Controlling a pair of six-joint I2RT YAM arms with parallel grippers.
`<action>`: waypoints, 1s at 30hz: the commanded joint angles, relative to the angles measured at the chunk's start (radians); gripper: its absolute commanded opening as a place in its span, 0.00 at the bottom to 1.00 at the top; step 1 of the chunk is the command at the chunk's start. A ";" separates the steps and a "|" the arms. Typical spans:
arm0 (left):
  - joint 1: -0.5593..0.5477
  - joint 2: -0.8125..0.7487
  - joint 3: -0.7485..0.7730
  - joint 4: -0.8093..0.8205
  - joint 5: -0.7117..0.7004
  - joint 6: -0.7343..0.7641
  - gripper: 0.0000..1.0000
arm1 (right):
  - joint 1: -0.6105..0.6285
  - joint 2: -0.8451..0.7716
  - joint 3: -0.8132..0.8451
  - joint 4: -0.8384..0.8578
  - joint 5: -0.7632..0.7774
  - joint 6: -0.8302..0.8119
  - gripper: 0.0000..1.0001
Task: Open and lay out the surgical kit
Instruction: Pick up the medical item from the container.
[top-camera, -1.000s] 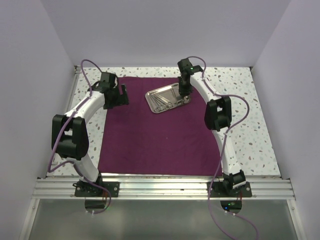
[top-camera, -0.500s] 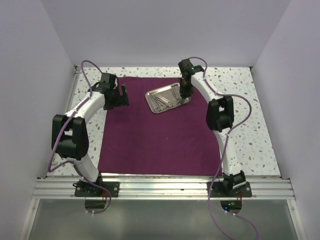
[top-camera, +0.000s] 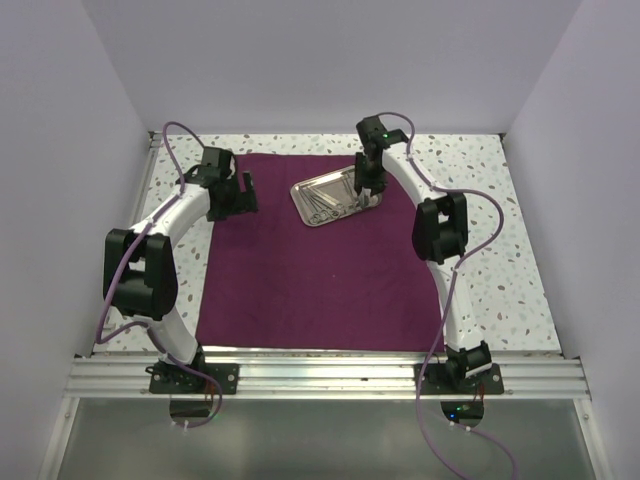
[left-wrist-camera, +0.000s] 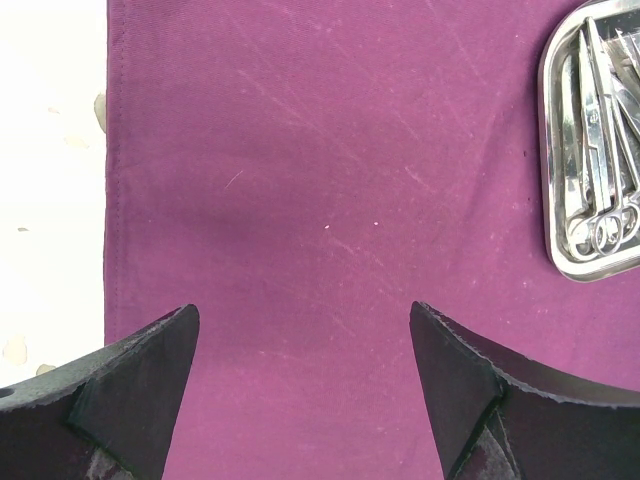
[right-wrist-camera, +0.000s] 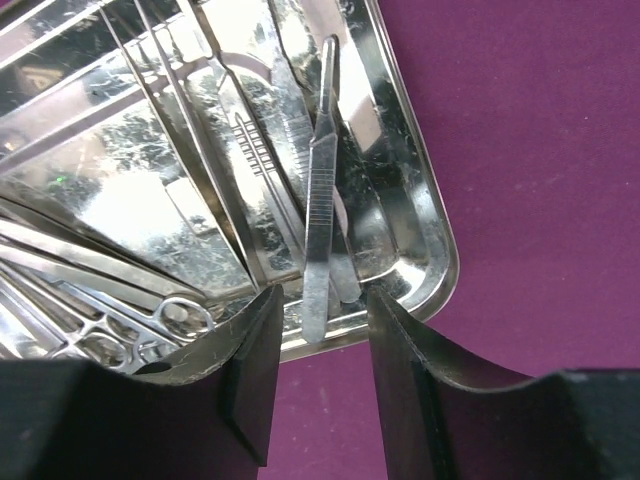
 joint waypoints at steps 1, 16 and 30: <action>0.002 -0.037 0.000 0.013 0.008 0.022 0.89 | 0.012 -0.029 0.043 0.009 -0.028 0.010 0.43; 0.003 -0.047 -0.023 0.025 0.008 0.022 0.89 | 0.057 0.046 0.023 -0.057 0.078 0.024 0.31; 0.002 -0.027 -0.014 0.031 0.035 0.022 0.89 | 0.060 0.048 0.026 -0.044 0.069 0.021 0.33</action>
